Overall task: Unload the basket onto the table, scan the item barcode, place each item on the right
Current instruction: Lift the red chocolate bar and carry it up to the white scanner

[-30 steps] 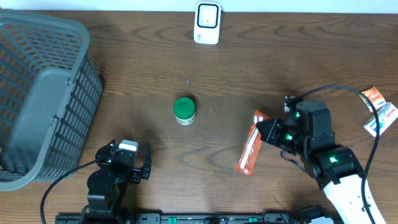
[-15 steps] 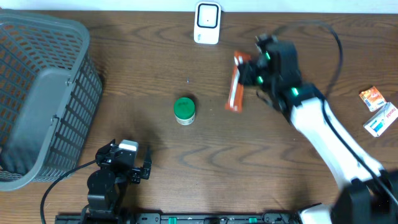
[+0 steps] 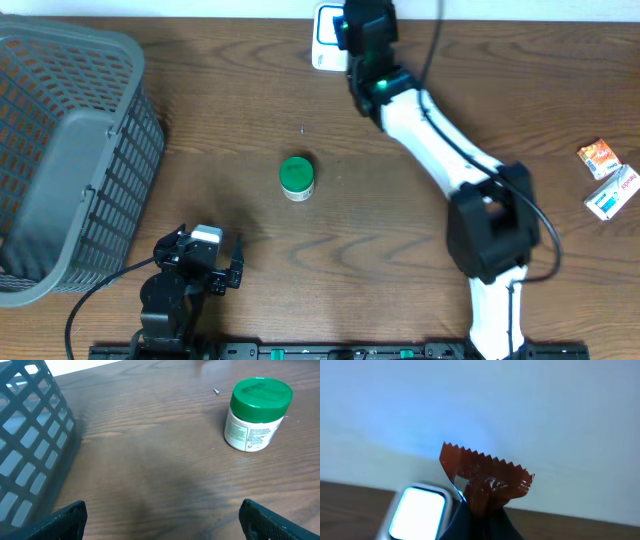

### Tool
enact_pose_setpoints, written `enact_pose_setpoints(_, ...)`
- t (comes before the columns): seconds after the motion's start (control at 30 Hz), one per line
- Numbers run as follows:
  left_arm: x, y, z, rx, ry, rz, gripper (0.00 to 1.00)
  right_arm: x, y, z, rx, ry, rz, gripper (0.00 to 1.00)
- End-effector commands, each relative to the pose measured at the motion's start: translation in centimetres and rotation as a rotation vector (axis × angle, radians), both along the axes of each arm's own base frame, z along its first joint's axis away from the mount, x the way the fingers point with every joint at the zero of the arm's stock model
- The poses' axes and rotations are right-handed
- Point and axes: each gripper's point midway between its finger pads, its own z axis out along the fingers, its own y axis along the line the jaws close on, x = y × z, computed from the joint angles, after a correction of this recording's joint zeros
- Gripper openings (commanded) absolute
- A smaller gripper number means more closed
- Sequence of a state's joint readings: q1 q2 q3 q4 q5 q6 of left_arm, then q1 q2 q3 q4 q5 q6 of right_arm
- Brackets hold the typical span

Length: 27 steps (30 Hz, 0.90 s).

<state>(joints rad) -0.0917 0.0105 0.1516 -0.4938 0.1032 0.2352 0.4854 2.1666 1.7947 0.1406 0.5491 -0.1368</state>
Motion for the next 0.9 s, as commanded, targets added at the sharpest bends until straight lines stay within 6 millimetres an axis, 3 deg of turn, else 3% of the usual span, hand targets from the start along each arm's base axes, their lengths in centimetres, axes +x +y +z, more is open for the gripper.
enact_pose_setpoints(0.0, -0.2, -0.1, -0.7, -0.01, 0.021, -0.001, 0.98, 1.0, 0.3, -0.3, -0.229, -0.093, -0.111, 0.01)
enact_pose_setpoints(0.27, -0.2, -0.1, -0.7, -0.01, 0.021, -0.001, 0.98, 2.1, 5.2, -2.6, -0.301, -0.242, -0.064, 0.01)
enact_pose_setpoints(0.53, -0.2, -0.1, -0.7, -0.01, 0.021, -0.001, 0.98, 4.4, 7.9, -4.9, -0.487, -0.263, 0.012, 0.01)
enact_pose_setpoints(0.67, -0.2, -0.1, -0.7, -0.01, 0.021, -0.001, 0.98, 4.9, 8.7, -5.1, -0.593, -0.291, 0.042, 0.01)
enact_pose_setpoints(0.87, -0.2, -0.1, -0.7, -0.01, 0.021, -0.001, 0.98, 5.5, 8.6, -5.0, -0.619, -0.312, 0.089, 0.01)
